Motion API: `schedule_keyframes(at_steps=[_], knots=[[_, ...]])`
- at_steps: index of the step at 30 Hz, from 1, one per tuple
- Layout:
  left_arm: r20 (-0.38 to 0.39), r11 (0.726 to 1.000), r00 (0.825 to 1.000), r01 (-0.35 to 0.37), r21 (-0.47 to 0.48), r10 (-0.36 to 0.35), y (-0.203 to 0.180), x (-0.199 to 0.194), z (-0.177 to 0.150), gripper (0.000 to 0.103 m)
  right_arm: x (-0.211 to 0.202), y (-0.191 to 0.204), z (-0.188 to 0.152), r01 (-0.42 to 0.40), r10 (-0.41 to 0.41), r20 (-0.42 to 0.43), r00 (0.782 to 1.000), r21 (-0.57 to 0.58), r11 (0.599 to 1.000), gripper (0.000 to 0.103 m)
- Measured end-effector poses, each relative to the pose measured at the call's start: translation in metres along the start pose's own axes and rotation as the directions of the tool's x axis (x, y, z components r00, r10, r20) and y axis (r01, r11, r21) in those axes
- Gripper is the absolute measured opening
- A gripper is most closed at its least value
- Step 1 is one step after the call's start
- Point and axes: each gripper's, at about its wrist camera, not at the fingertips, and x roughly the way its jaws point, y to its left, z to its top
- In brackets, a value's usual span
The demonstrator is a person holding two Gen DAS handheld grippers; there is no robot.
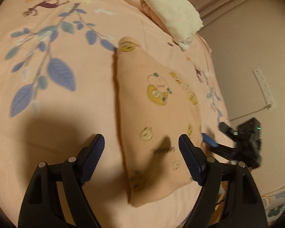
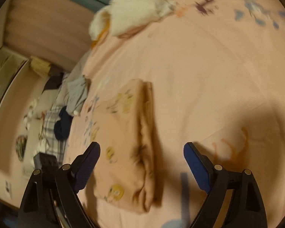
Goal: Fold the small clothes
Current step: 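Close the right gripper on the end of the folded shirt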
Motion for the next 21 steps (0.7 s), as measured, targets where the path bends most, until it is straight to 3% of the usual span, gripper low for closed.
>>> schedule_keyframes(at_steps=[3,5,8,11,13,14,15,17,18,21], knots=[[-0.046,0.997,0.997,0.066,-0.035,-0.068,0.000,0.016,0.008,0.081,0.023,-0.003,0.009,-0.054,0.055,-0.074,0.996,0.016,0.998,0.090],[-0.112,0.988,0.984,0.130,-0.079,-0.138,0.002,0.035,0.009,0.084,0.030,0.001,0.010,-0.071,0.069,-0.096,0.993,-0.009,0.997,0.090],[-0.106,0.989,0.984,0.138,-0.044,-0.142,-0.008,0.039,0.012,0.091,0.041,0.009,0.011,-0.124,0.118,-0.142,0.983,-0.031,0.992,0.090],[-0.099,0.991,0.986,0.130,-0.026,-0.132,-0.013,0.040,0.012,0.089,0.048,0.019,0.010,-0.163,0.155,-0.170,0.973,-0.033,0.986,0.088],[-0.084,0.994,0.991,0.106,-0.008,-0.106,-0.015,0.040,0.012,0.078,0.061,0.027,0.009,-0.197,0.185,-0.213,0.959,-0.036,0.980,0.074],[-0.074,0.997,0.994,0.081,0.003,-0.080,-0.016,0.040,0.013,0.066,0.066,0.028,0.009,-0.173,0.160,-0.221,0.962,-0.041,0.984,0.068],[-0.066,0.998,0.996,0.054,0.014,-0.053,-0.016,0.042,0.015,0.061,0.072,0.030,0.007,-0.122,0.107,-0.221,0.970,-0.056,0.991,0.055],[-0.049,0.999,0.998,0.037,0.031,-0.035,-0.013,0.041,0.014,0.048,0.074,0.031,0.008,-0.098,0.085,-0.199,0.976,-0.056,0.994,0.046],[-0.038,0.998,0.999,0.023,0.058,-0.021,-0.016,0.040,0.012,0.046,0.073,0.028,0.007,-0.100,0.089,-0.186,0.978,-0.047,0.994,0.035],[0.004,0.988,0.999,-0.051,0.144,0.051,-0.024,0.037,0.006,0.041,0.069,0.023,0.003,-0.091,0.080,-0.153,0.985,-0.069,0.993,0.029]])
